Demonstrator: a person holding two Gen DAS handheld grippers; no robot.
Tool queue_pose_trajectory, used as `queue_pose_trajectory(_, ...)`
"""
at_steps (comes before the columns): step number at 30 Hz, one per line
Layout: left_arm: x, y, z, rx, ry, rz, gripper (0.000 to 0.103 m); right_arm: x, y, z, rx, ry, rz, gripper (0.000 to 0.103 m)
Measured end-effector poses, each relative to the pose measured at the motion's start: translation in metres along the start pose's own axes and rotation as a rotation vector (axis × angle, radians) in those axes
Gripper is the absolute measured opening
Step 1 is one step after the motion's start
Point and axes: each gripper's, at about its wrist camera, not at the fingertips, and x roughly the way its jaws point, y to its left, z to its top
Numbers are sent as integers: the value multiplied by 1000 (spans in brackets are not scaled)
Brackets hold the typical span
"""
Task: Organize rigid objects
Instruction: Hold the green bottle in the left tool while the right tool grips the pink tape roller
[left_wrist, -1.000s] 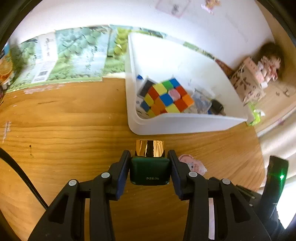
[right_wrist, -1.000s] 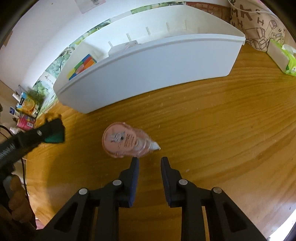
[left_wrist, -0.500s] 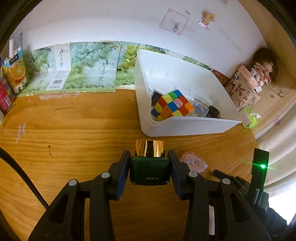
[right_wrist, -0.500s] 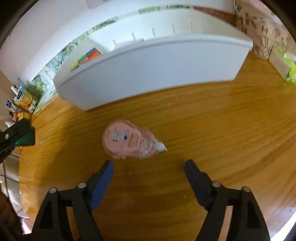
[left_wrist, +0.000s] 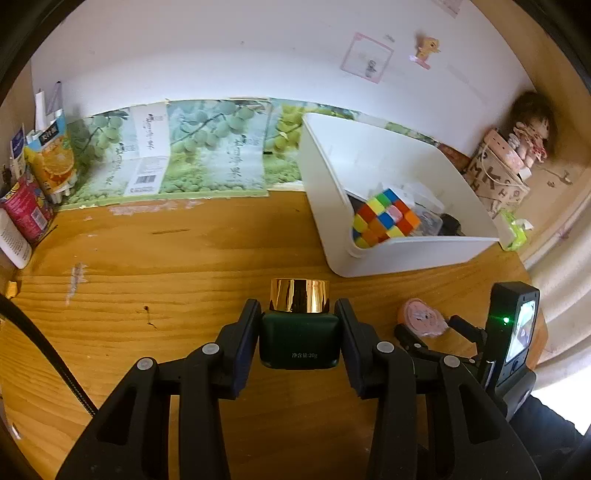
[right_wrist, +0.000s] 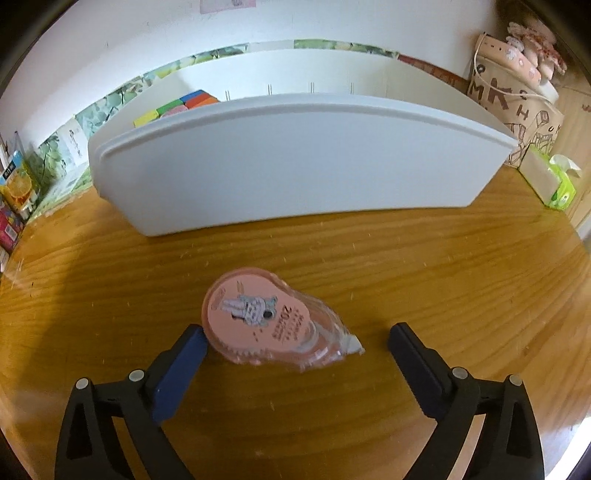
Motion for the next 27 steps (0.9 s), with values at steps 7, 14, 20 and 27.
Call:
queue_pose_trajectory(7, 5, 0, 2, 0, 11, 0, 45, 1, -3, -1, 10, -50, -3, 97)
queue_pose_trajectory(14, 3, -9, 1, 25, 13, 4, 45, -8, -9, -2, -12, -76, 20, 71)
queue_pose_trajectory(20, -2, -12, -1, 25, 2, 20, 45, -12, -9, -4, -11, -62, 48, 69)
queue_pose_trajectory(27, -5, -18, -4, 20, -3, 27, 45, -25, -14, -16, -9, -26, 131, 69)
